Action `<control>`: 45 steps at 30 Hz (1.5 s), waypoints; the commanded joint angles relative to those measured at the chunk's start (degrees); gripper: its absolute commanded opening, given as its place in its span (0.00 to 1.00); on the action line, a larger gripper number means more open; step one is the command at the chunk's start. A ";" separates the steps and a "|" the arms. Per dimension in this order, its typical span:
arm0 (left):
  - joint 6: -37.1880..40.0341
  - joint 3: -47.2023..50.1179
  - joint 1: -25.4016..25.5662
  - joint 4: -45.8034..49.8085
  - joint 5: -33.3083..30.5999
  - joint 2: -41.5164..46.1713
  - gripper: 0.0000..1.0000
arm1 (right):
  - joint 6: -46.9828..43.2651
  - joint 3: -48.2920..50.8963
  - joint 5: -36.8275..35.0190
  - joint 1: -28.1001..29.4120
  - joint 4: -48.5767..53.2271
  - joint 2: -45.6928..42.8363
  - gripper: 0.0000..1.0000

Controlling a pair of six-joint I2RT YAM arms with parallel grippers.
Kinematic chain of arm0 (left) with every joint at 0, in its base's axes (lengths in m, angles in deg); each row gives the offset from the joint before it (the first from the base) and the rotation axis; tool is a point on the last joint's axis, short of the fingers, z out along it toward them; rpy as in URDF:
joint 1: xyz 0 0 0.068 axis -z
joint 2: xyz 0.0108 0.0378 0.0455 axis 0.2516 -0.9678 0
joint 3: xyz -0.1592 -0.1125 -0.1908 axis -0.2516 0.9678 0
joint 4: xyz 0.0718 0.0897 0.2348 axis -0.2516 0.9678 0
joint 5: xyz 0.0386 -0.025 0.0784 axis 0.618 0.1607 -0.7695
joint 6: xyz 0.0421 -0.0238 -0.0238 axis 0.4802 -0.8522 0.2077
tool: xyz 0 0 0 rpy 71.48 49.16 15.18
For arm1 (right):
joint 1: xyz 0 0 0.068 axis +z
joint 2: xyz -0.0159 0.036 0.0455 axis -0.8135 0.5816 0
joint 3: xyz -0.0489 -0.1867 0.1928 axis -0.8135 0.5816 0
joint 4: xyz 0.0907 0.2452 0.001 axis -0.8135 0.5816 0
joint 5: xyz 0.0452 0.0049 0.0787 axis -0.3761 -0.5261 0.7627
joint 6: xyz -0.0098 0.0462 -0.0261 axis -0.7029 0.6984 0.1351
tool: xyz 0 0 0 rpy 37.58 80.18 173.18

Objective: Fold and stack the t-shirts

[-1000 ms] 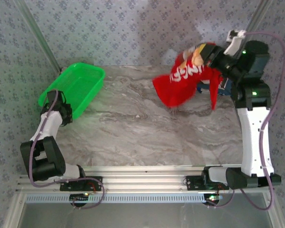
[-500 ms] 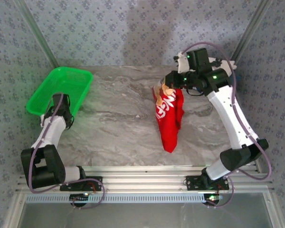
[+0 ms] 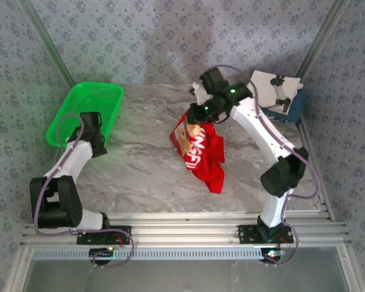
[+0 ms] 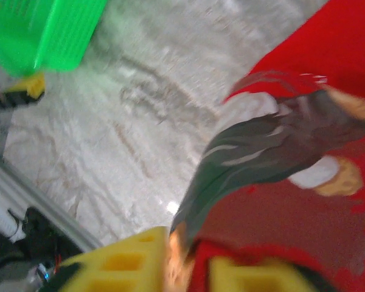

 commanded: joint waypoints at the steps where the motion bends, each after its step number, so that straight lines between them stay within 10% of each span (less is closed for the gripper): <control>1: 5.85 -3.55 0.46 -0.95 3.67 4.28 1.00 | 1.40 -2.00 11.50 2.91 -1.11 4.04 0.49; 7: 19.71 -7.13 3.02 6.01 6.19 12.20 1.00 | 3.85 -3.60 15.57 0.60 -4.90 0.98 0.77; 14: 41.49 -10.75 11.01 14.94 11.30 15.52 1.00 | -1.00 13.79 5.15 -10.19 3.64 -10.47 0.76; 21: 54.34 -7.90 25.84 14.49 11.55 14.69 1.00 | 6.00 44.81 20.65 -18.64 -20.92 -22.92 0.73; 28: 61.16 -5.49 37.08 8.13 15.35 6.84 1.00 | 7.31 60.22 22.80 -18.36 -38.76 -20.67 0.57; 37: 62.02 -4.05 39.24 6.74 15.90 5.47 1.00 | 8.42 58.77 22.49 -16.42 -48.19 -11.76 0.51; 45: 62.08 -1.76 37.48 10.72 12.63 10.44 1.00 | 11.85 52.44 20.02 -13.85 -48.28 -9.19 0.08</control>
